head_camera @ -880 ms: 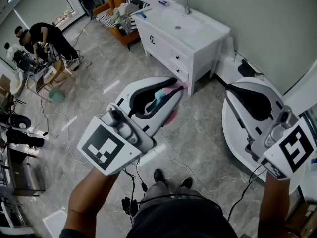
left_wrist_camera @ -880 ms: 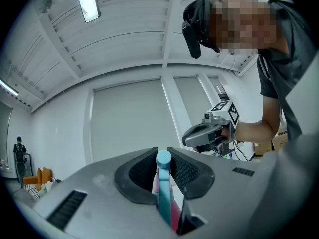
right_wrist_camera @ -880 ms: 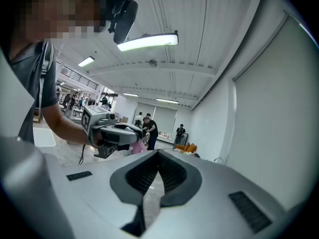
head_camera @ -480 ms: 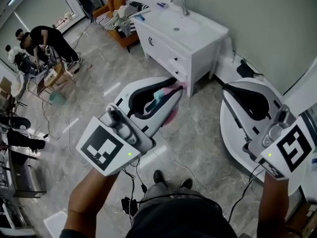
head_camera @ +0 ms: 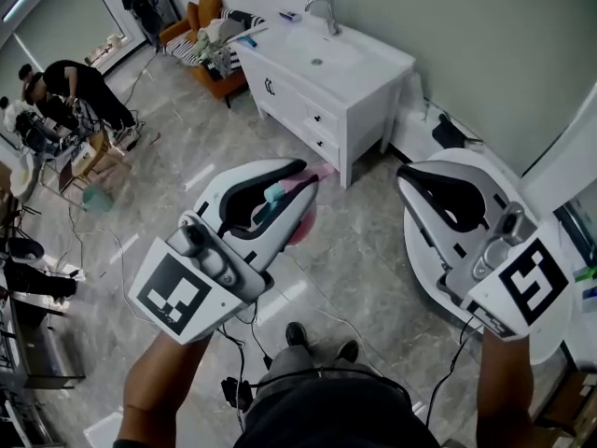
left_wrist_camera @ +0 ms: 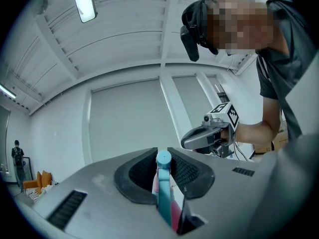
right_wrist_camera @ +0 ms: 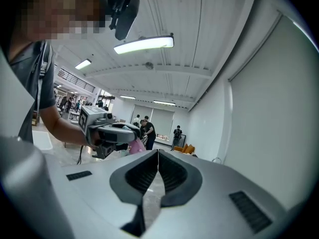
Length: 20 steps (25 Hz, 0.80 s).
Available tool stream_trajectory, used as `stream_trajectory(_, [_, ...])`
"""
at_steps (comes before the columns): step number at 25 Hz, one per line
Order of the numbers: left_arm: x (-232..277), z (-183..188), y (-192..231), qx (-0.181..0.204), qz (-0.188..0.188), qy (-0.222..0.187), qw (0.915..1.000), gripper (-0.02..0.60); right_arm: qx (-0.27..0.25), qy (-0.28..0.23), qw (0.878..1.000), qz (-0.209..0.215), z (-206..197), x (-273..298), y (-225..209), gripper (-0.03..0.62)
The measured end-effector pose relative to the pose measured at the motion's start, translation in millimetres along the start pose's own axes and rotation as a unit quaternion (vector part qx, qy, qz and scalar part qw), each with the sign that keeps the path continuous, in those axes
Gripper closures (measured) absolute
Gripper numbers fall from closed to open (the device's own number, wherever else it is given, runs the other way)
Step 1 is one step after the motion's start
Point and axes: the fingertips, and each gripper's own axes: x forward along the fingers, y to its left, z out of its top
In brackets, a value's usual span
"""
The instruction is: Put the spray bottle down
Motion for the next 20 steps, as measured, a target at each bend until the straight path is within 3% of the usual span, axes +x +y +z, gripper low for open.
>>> stream_trajectory(20, [-67.2,-6.9,106.7,-0.016,-0.055,-0.036,0.9977,0.520,-0.002,0.021,0.997,-0.080,34.4,102.3,26.4,0.586])
